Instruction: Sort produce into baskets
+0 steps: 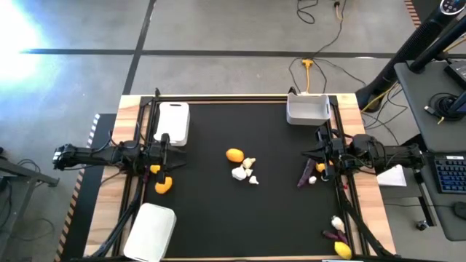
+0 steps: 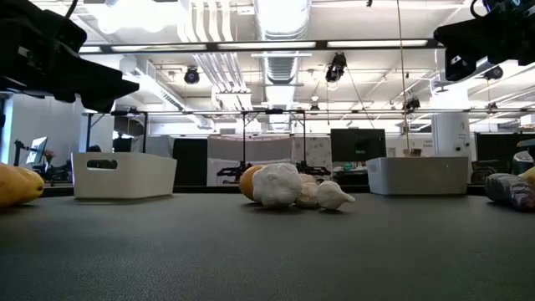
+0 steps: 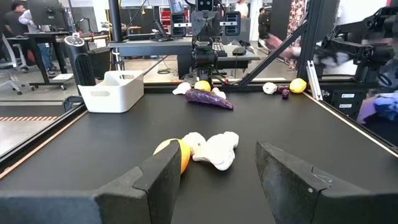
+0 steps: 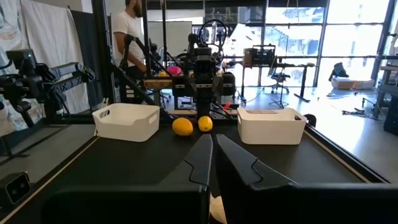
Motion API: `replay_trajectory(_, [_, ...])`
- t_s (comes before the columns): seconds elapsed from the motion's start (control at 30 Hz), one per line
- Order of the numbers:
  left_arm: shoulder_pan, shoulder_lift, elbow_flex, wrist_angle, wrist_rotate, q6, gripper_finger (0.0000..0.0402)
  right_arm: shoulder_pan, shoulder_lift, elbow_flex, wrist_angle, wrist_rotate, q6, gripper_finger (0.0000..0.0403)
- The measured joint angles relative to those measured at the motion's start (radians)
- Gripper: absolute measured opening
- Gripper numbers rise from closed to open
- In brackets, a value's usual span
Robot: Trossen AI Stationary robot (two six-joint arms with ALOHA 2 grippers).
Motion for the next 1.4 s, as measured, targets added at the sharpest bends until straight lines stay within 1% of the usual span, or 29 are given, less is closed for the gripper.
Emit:
replay_trajectory(1.0, [0.0, 0.0, 0.0, 0.0, 0.0, 0.0, 0.019, 0.0, 0.0, 0.0, 0.001, 0.0, 0.0, 0.0013])
replay_trajectory(1.07, [0.0, 0.0, 0.0, 0.0, 0.0, 0.0, 0.019, 0.0, 0.0, 0.0, 0.005, 0.0, 0.042, 0.0013])
replay_trajectory(1.23, [0.0, 0.0, 0.0, 0.0, 0.0, 0.0, 0.019, 0.0, 0.0, 0.0, 0.02, 0.0, 0.318, 0.0013])
replay_trajectory(1.3, [0.0, 0.0, 0.0, 0.0, 0.0, 0.0, 0.019, 0.0, 0.001, 0.0, 0.046, 0.012, 0.337, 0.0013])
replay_trajectory(1.4, [0.0, 0.0, 0.0, 0.0, 0.0, 0.0, 0.019, 0.0, 0.014, 0.0, 0.116, 0.073, 0.329, 0.0013])
